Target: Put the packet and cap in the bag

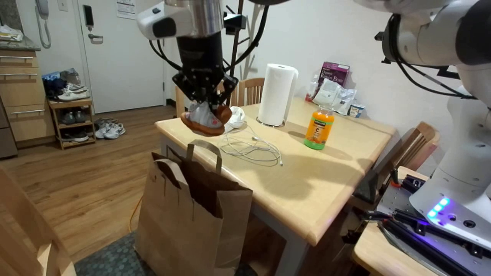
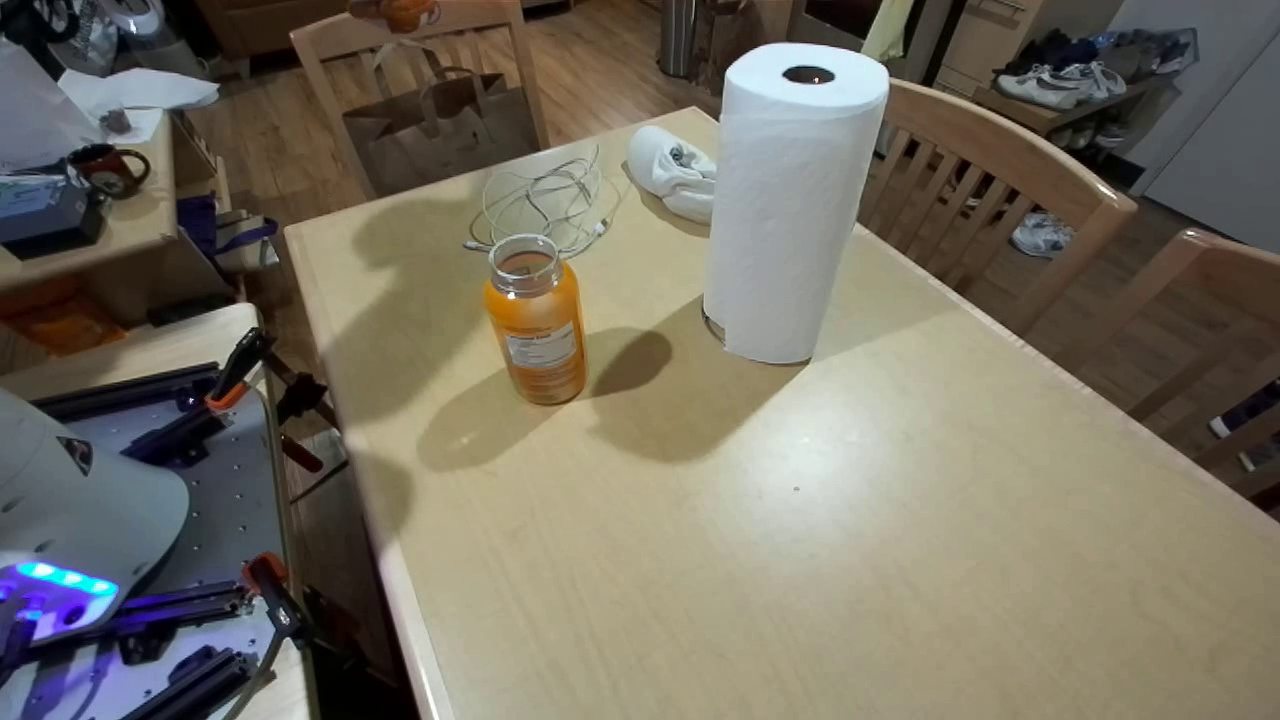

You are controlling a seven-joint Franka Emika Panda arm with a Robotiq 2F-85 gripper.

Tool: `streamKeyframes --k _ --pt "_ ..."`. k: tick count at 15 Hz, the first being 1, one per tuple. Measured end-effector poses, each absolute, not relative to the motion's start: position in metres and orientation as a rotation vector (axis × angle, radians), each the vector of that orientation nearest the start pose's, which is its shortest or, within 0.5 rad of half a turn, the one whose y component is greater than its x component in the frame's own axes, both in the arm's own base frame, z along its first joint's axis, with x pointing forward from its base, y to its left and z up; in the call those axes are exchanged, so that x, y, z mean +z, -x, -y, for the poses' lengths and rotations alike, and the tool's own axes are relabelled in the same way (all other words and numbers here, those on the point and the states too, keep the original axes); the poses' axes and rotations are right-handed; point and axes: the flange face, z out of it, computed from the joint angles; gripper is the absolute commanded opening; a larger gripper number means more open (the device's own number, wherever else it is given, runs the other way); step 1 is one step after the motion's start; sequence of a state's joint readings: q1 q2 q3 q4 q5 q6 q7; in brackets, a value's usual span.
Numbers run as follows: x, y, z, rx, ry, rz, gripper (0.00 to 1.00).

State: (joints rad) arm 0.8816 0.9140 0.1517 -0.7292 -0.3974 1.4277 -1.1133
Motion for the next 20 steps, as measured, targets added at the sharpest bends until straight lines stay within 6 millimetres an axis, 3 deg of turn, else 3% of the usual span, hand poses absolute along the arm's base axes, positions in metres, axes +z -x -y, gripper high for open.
streamKeyframes --k 8,19,20 --pt "0.357 -0.457 -0.599 -0.461 -1.225 -2.821 0.03" --pt "0.335 -0.483 -0.57 -0.527 -0.806 -3.237 0.03" --pt "0.331 -0.48 -0.57 -0.556 -0.767 -3.267 0.1"
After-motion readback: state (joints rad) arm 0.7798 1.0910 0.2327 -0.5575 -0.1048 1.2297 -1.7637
